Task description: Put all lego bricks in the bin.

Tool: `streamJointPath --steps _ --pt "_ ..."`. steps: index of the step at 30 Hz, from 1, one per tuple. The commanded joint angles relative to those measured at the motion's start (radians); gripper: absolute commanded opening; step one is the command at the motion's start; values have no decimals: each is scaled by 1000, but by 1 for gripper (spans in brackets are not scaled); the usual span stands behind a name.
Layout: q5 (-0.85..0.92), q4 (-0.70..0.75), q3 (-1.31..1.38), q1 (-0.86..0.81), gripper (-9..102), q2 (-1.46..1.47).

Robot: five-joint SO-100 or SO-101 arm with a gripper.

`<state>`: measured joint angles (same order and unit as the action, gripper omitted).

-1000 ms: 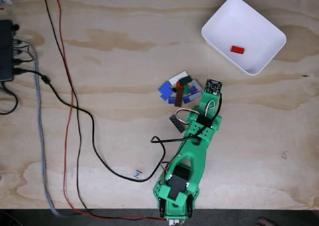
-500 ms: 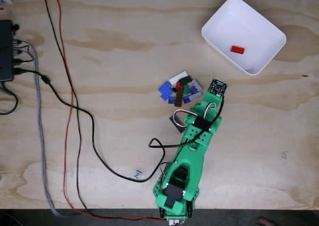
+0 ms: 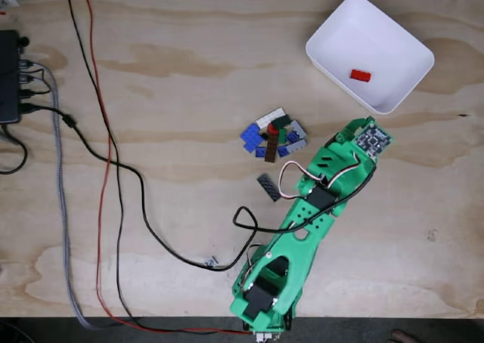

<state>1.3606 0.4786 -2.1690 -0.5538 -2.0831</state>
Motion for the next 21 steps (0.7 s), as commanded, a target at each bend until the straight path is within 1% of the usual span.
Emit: streamJointPath --steps 1,4,6,11,19,21 --pt "55 -141 -2 -5 0 71" --pt "86 -202 20 6 0 95" --pt "86 -209 71 21 0 144" --pt "71 -184 249 34 0 245" --pt "75 -179 549 35 0 494" --pt "83 -179 571 29 13 528"
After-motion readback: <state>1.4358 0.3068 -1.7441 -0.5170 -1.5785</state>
